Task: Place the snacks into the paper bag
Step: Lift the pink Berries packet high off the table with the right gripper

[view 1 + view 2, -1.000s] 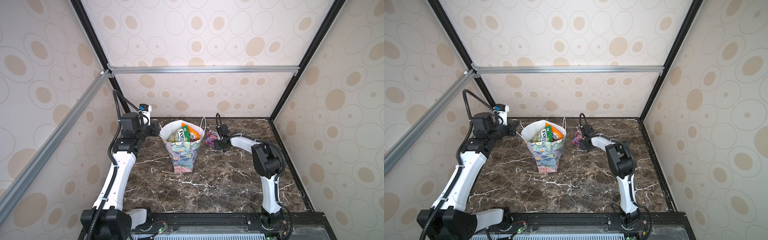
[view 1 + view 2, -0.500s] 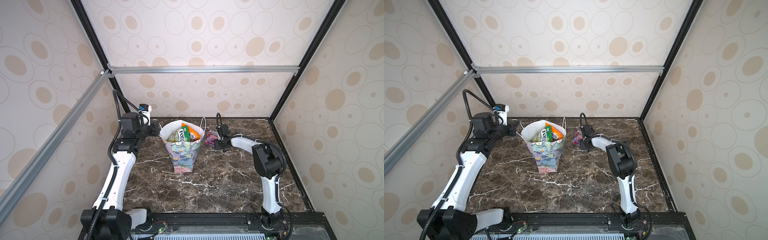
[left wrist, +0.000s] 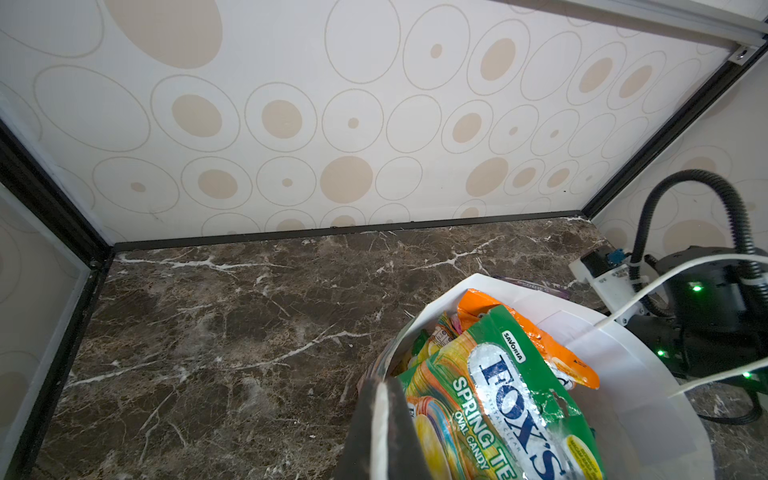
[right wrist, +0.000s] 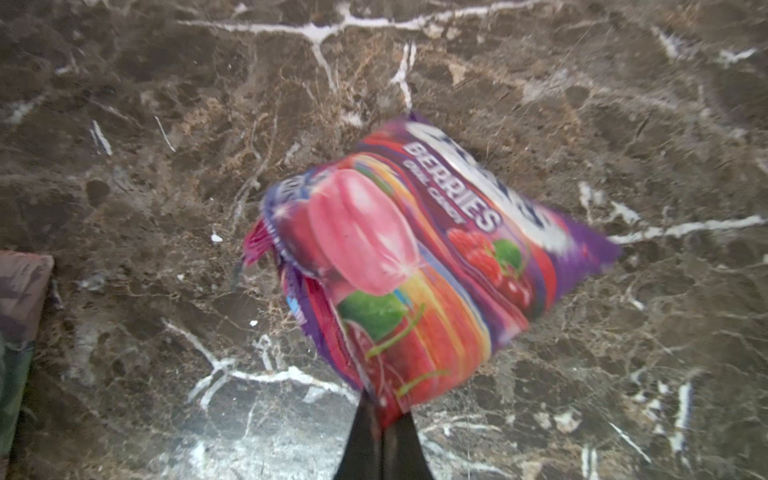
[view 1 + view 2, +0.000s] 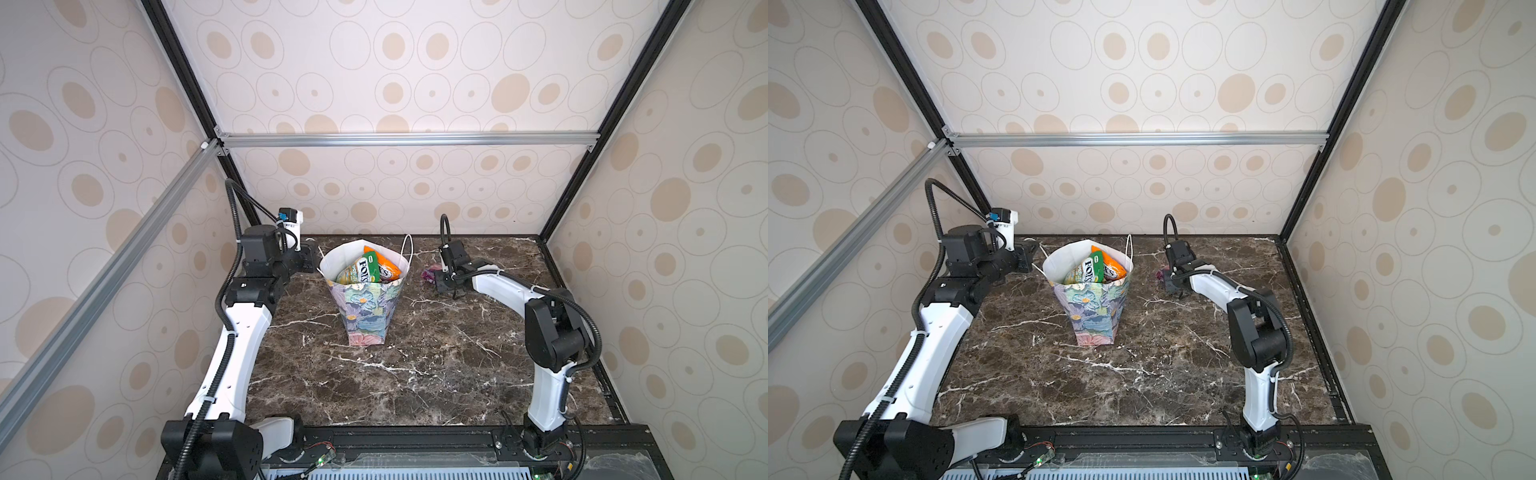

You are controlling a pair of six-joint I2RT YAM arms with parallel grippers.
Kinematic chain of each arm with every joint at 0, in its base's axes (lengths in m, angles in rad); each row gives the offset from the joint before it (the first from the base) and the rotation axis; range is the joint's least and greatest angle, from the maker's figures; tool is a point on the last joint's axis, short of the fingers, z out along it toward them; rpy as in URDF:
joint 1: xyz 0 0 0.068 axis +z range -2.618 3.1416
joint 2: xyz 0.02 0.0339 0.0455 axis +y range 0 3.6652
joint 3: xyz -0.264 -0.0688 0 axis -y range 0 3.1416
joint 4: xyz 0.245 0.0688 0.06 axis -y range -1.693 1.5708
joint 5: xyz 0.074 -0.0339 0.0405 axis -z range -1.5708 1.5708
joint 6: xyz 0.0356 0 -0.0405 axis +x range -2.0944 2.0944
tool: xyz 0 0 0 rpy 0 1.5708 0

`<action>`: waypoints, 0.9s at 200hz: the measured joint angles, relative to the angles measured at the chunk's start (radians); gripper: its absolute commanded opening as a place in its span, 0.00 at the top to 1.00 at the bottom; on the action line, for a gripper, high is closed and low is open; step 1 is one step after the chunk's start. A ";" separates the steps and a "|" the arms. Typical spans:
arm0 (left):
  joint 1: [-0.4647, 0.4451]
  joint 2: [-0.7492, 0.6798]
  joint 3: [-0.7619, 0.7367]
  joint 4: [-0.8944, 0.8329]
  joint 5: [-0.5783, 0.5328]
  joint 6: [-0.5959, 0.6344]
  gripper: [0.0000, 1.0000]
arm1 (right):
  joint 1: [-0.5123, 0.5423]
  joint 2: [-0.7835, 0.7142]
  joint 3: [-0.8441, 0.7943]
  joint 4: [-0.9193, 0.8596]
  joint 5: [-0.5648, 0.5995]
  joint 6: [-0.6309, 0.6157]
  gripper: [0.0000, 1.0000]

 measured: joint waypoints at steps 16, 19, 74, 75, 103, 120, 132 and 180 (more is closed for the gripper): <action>0.000 0.000 0.000 0.000 0.000 0.000 0.98 | 0.003 -0.030 0.000 -0.005 0.013 -0.011 1.00; 0.000 0.000 0.000 0.000 0.000 0.000 0.98 | 0.003 -0.037 0.000 -0.006 0.016 -0.013 1.00; 0.000 0.000 0.000 -0.001 0.000 0.000 0.98 | 0.011 -0.126 0.005 -0.040 0.033 -0.044 1.00; 0.000 -0.001 0.000 -0.001 0.000 0.000 0.98 | 0.011 -0.127 0.006 -0.041 0.033 -0.044 1.00; 0.000 -0.003 0.000 -0.004 0.000 0.000 0.98 | 0.021 -0.175 0.014 -0.051 0.042 -0.063 1.00; 0.000 -0.006 0.000 -0.008 0.000 0.000 0.98 | 0.027 -0.203 0.036 -0.073 0.051 -0.080 1.00; 0.000 -0.006 0.000 -0.010 0.000 0.000 0.98 | 0.032 -0.217 0.067 -0.095 0.060 -0.095 1.00; 0.000 -0.008 0.000 -0.013 -0.001 0.000 0.98 | 0.073 -0.271 0.210 -0.153 0.096 -0.156 1.00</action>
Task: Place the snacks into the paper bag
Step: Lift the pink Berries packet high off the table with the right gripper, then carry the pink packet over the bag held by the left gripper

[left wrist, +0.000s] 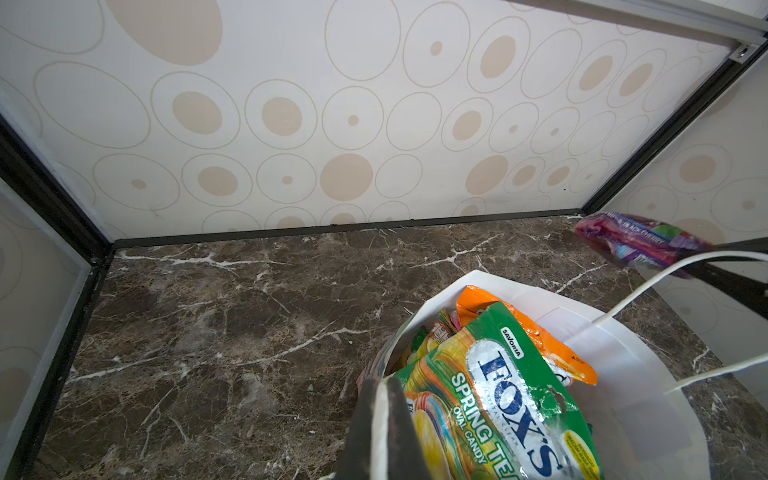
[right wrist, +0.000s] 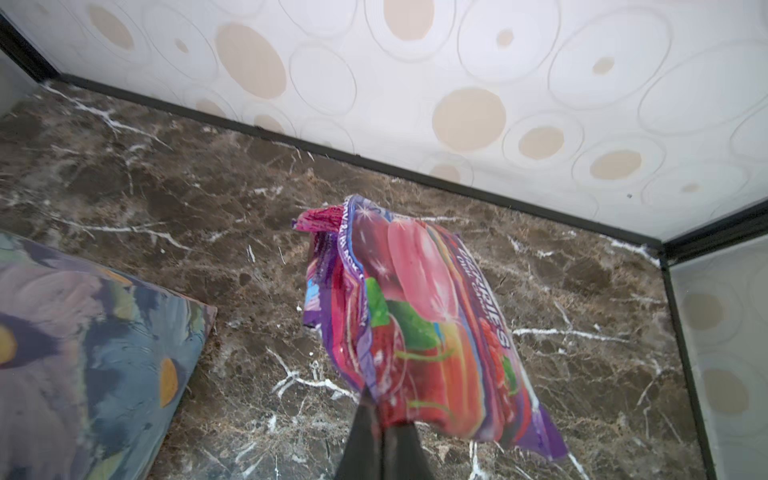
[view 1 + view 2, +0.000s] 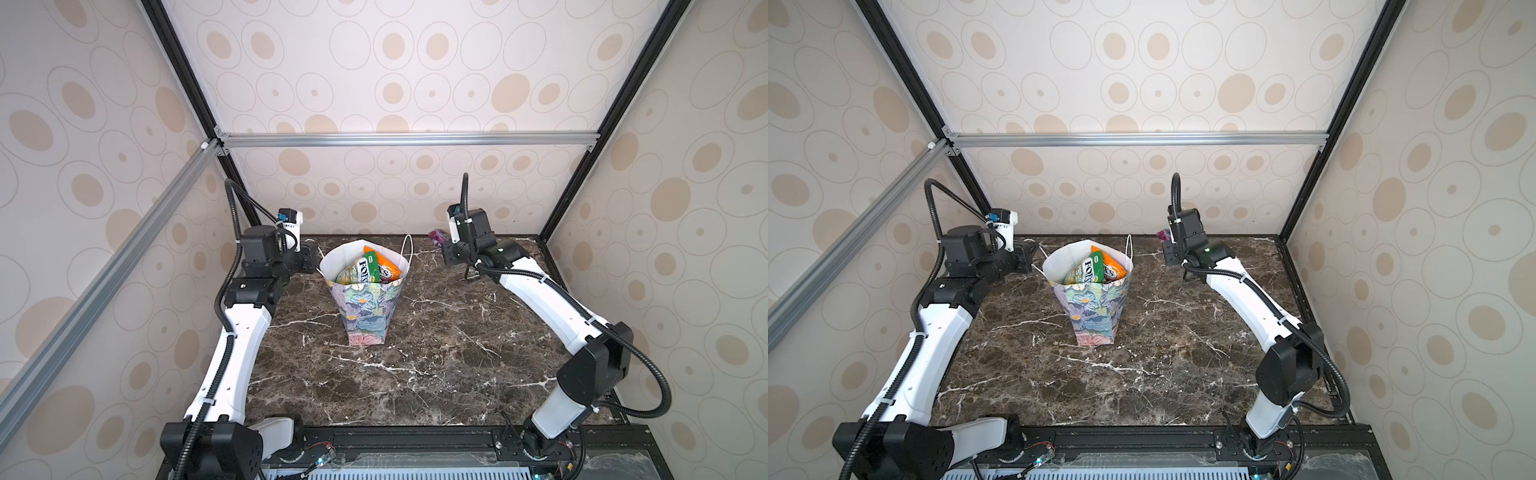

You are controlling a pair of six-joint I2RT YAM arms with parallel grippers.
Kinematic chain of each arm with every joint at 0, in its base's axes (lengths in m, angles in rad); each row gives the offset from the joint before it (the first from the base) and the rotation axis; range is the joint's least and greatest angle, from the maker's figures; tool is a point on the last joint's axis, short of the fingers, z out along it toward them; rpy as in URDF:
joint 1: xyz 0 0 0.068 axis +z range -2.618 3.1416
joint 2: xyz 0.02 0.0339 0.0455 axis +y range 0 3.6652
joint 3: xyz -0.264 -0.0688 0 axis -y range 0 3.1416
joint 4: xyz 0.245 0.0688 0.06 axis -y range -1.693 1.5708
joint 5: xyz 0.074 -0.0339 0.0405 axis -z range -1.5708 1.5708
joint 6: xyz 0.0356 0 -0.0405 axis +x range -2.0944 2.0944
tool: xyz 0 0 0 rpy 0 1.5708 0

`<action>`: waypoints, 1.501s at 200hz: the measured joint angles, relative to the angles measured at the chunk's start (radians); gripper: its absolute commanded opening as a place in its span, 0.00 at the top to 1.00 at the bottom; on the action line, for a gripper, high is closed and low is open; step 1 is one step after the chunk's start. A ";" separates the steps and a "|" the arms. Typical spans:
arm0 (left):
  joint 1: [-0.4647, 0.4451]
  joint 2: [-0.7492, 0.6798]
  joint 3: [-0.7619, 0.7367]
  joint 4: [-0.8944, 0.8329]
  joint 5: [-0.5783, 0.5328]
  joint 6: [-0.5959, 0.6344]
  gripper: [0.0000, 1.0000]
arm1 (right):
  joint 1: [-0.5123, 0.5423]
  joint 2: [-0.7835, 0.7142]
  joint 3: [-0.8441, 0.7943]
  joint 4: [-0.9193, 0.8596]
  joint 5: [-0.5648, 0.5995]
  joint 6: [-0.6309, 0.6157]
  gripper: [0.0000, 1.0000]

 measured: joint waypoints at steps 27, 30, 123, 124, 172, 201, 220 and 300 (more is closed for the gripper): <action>0.000 0.000 0.000 0.000 -0.002 0.000 0.98 | 0.033 -0.014 0.059 -0.023 0.017 -0.029 1.00; 0.000 0.000 0.000 0.000 -0.002 0.000 0.98 | 0.036 -0.014 0.064 -0.026 0.019 -0.032 1.00; 0.000 0.000 0.000 0.000 -0.002 0.000 0.98 | 0.121 -0.069 0.121 -0.050 0.053 -0.090 1.00; 0.000 0.000 0.000 0.000 -0.002 0.000 0.98 | 0.122 -0.069 0.122 -0.049 0.054 -0.090 1.00; 0.000 0.000 0.000 0.000 -0.002 0.000 0.98 | 0.174 -0.074 0.192 -0.031 0.063 -0.129 1.00; 0.000 0.000 0.000 -0.001 -0.002 0.000 0.98 | 0.201 -0.074 0.237 -0.027 0.062 -0.150 1.00; 0.000 0.000 0.000 -0.001 -0.002 0.000 0.98 | 0.226 -0.074 0.266 -0.027 0.061 -0.166 1.00; 0.000 -0.002 0.000 -0.002 -0.002 0.000 0.98 | 0.317 -0.074 0.307 -0.007 0.021 -0.181 1.00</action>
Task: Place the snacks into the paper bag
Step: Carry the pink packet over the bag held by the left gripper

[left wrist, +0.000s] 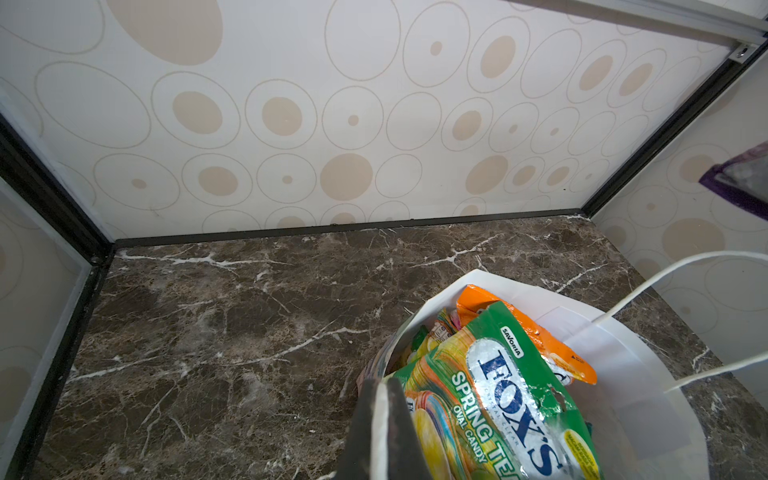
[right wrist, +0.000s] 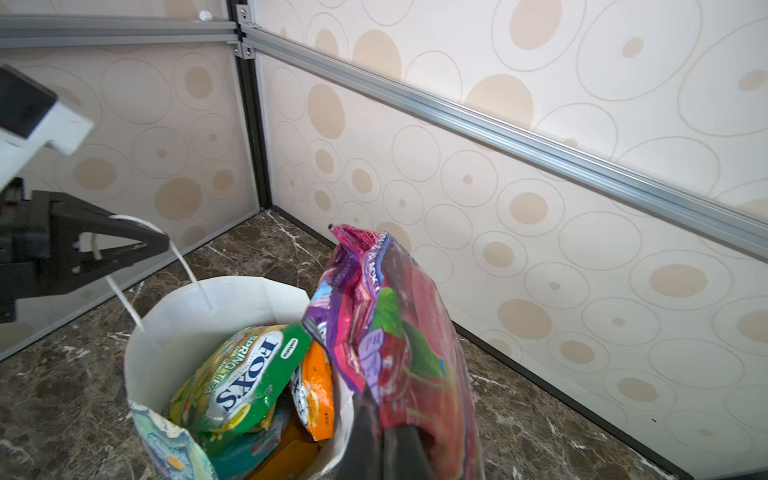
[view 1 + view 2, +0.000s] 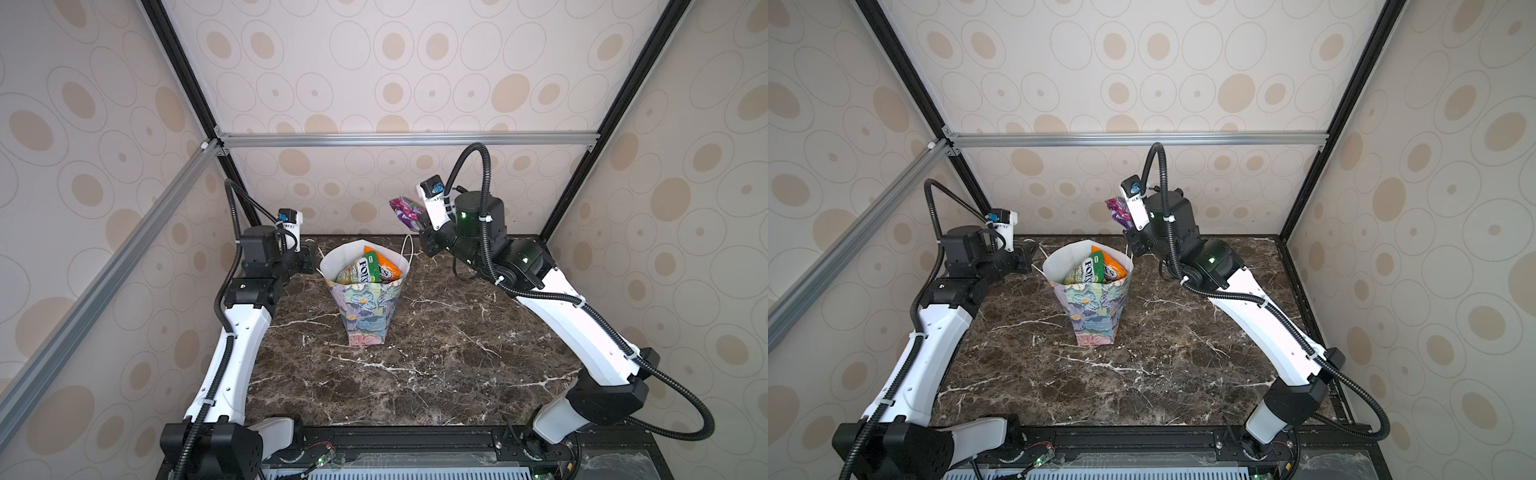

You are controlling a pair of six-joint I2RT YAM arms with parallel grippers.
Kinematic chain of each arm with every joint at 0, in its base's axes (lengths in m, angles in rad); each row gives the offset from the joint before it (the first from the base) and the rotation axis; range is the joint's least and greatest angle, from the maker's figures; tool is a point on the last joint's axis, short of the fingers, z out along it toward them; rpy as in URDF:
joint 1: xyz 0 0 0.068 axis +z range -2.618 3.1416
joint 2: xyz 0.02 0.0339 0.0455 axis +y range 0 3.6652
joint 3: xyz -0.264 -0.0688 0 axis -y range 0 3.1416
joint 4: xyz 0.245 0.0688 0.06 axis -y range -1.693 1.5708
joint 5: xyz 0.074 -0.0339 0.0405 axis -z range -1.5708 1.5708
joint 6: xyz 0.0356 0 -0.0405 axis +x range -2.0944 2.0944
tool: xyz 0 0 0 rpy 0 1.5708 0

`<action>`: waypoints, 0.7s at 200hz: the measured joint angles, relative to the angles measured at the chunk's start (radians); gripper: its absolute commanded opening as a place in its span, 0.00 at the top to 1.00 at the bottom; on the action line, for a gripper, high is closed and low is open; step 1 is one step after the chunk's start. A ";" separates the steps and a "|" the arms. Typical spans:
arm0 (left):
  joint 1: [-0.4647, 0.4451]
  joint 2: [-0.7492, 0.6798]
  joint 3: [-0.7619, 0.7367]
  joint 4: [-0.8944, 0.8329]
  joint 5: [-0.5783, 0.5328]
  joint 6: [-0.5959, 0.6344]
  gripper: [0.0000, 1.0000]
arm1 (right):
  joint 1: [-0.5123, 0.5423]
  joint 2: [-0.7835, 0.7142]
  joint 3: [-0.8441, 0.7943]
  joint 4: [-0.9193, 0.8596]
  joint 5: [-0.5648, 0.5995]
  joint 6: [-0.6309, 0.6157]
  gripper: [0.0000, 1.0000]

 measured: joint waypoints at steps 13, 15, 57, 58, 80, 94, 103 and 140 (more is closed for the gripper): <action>0.000 0.000 0.000 0.000 0.000 0.000 0.98 | 0.032 0.000 0.010 0.005 0.000 -0.010 1.00; 0.000 0.000 0.000 0.000 0.000 0.000 0.98 | 0.037 0.001 0.013 0.005 0.000 -0.011 1.00; 0.000 0.000 0.000 0.000 0.000 0.000 0.98 | 0.111 0.026 0.094 0.034 0.016 -0.041 1.00; 0.000 0.000 0.000 0.000 0.000 0.000 0.98 | 0.112 0.027 0.097 0.036 0.018 -0.041 1.00; 0.000 -0.001 0.000 0.000 0.000 0.000 0.98 | 0.130 0.063 0.132 0.056 0.043 -0.040 1.00; 0.000 -0.002 0.000 -0.001 0.000 0.000 0.98 | 0.146 0.099 0.151 0.070 0.067 -0.040 1.00; 0.000 -0.002 0.000 -0.001 0.000 0.000 0.98 | 0.159 0.125 0.160 0.077 0.087 -0.039 1.00; 0.000 -0.008 -0.001 -0.002 0.004 0.000 0.98 | 0.205 0.223 0.179 0.085 0.153 -0.024 1.00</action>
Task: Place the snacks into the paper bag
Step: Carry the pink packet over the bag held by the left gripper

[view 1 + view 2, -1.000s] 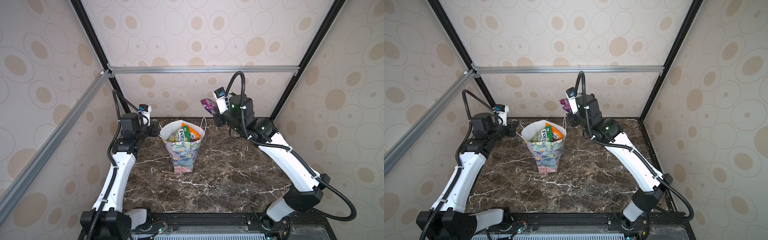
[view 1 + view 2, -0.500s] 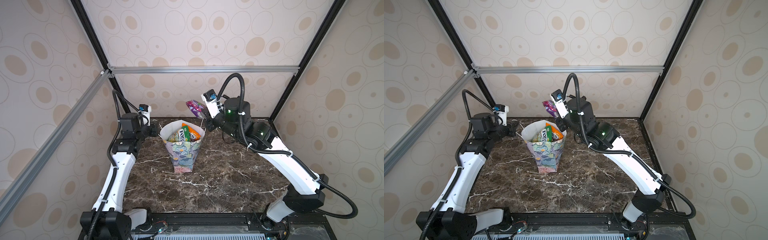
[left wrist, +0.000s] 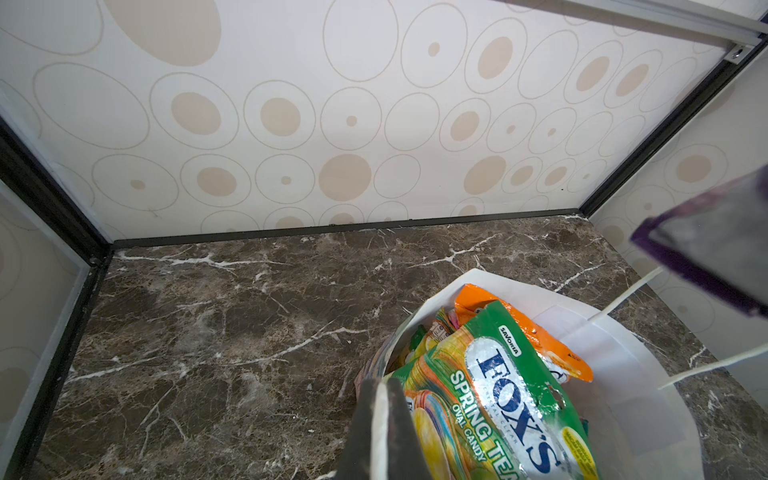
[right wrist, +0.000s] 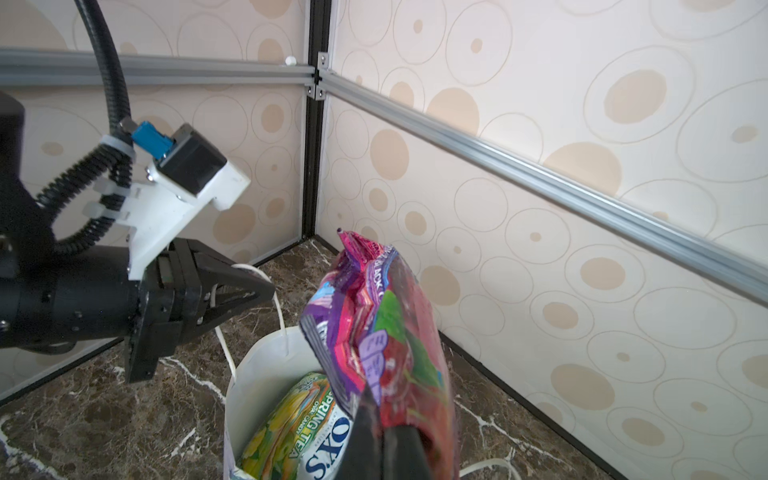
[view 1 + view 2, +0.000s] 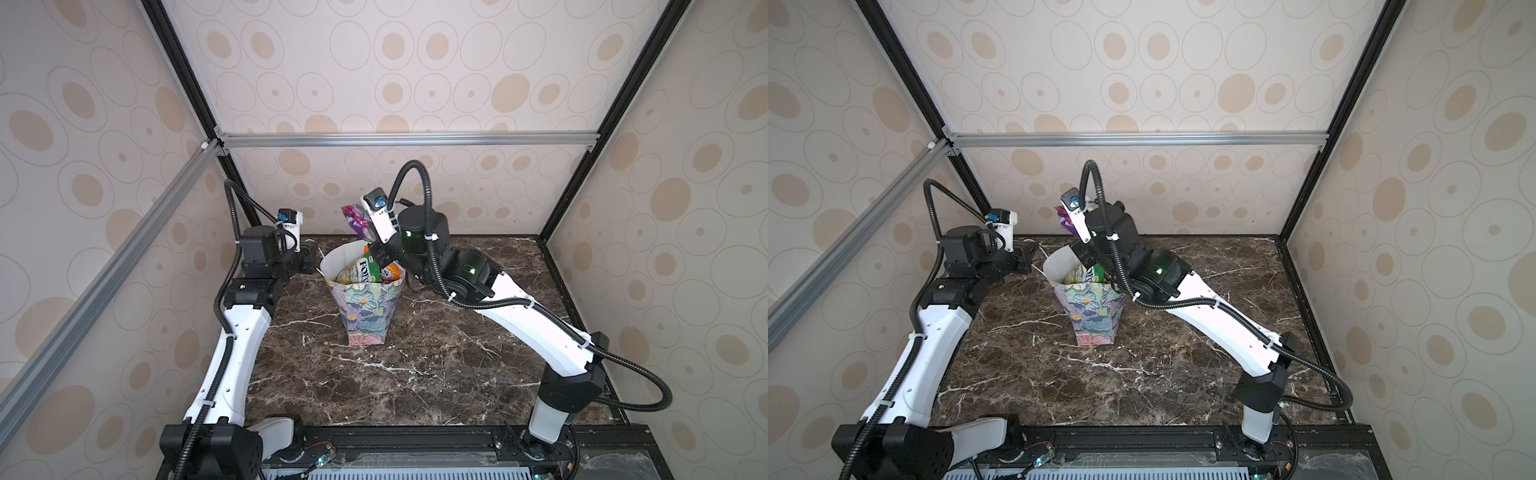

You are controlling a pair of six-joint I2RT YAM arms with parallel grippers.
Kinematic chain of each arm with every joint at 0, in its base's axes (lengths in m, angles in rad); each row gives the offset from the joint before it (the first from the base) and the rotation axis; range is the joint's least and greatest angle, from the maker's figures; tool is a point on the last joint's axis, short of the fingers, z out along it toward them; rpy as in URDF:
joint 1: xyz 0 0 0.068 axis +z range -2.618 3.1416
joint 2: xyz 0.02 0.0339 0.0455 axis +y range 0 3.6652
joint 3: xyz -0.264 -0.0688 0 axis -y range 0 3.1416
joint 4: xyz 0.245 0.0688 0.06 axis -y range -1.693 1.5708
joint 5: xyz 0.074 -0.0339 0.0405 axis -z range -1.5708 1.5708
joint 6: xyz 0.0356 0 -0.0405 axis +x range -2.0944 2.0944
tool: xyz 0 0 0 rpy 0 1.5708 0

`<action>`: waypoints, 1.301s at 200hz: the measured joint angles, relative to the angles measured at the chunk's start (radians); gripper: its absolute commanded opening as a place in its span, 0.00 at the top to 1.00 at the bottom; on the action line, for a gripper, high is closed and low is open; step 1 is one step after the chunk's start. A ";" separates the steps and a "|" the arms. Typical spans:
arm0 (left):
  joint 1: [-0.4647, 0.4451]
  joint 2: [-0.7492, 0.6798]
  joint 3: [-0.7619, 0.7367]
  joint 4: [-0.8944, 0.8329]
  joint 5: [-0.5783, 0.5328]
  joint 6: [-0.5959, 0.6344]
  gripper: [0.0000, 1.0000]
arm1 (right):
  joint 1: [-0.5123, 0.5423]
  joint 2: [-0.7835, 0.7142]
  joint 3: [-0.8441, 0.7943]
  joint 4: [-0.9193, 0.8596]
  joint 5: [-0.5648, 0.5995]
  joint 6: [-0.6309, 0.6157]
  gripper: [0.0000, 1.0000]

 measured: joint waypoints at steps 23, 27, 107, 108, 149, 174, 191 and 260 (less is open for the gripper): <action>0.000 -0.005 0.000 0.000 0.000 0.000 0.98 | 0.010 0.053 0.030 -0.006 0.040 0.023 1.00; 0.000 -0.006 0.000 0.000 0.000 0.000 0.98 | 0.011 0.058 0.032 -0.005 0.048 0.029 1.00; 0.000 -0.007 0.000 0.002 0.000 0.000 0.98 | 0.011 0.099 0.033 0.025 0.185 0.091 1.00; 0.000 -0.008 0.000 0.002 0.000 0.000 0.98 | 0.011 0.101 0.033 0.026 0.187 0.091 1.00; 0.000 -0.007 0.000 0.002 0.000 0.000 0.98 | 0.011 0.157 0.033 0.035 0.221 0.090 1.00; 0.000 -0.007 0.000 0.002 0.000 0.000 0.98 | 0.011 0.162 0.027 0.041 0.230 0.094 1.00; 0.000 -0.007 0.000 0.002 0.000 0.000 0.98 | 0.011 0.162 0.018 0.058 0.242 0.097 1.00; 0.000 -0.007 0.000 0.002 0.000 0.000 0.98 | 0.008 0.163 -0.013 0.064 0.255 0.109 1.00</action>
